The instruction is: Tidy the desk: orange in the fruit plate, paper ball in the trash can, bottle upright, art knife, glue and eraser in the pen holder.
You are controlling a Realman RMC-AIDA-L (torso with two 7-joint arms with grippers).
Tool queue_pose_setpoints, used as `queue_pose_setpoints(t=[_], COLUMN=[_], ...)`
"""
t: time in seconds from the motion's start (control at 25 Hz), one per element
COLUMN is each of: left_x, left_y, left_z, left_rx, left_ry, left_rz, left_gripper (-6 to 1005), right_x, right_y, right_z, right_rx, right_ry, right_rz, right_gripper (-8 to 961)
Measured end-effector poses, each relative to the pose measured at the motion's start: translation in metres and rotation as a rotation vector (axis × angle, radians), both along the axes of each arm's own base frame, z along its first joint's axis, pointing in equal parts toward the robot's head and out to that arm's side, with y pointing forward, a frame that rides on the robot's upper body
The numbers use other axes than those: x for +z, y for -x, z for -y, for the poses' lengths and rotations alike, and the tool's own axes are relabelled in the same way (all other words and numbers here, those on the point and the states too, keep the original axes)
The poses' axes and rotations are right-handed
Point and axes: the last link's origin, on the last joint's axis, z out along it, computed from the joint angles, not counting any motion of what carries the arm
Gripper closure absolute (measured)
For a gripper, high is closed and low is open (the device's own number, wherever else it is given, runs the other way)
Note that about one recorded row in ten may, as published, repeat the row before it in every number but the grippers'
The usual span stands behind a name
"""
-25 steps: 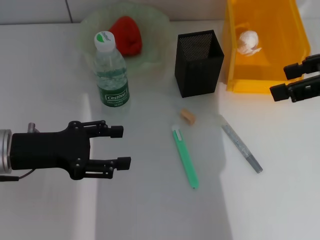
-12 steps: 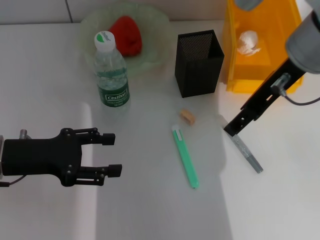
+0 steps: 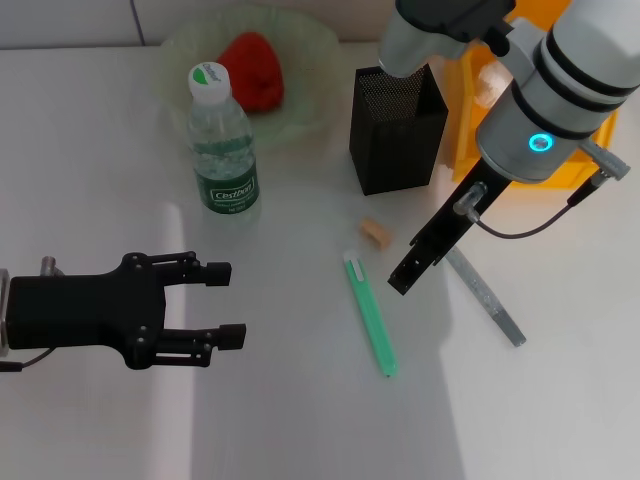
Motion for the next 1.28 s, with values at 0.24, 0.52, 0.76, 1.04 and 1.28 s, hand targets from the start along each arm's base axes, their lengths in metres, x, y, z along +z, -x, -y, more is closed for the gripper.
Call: queue_pose_setpoints(t=[0.24, 0.52, 0.76, 1.04, 1.28], left_x=[0.000, 0.000, -0.001, 0.000, 0.001], left_y=[0.000, -0.002, -0.004, -0.006, -0.007], left_z=[-0.002, -0.004, -0.005, -0.009, -0.010], left_rx=[0.000, -0.010, -0.015, -0.013, -0.011], left_ry=[-0.010, -0.012, -0.012, -0.026, -0.036], left_rz=[-0.008, -0.008, -0.007, 0.002, 0.008], left_gripper=[199, 200, 200, 200, 199], right_x=[-0.013, -0.019, -0.019, -0.021, -0.030], right_y=[0.002, 0.004, 0.006, 0.012, 0.013], right_z=[-0.003, -0.003, -0.003, -0.008, -0.012], right_rx=[0.000, 0.005, 0.010, 0.020, 0.047], right_ry=[0.005, 0.009, 0.008, 0.006, -0.006], right_rz=[0.005, -0.008, -0.009, -0.004, 0.016], right_gripper=[200, 199, 200, 200, 200])
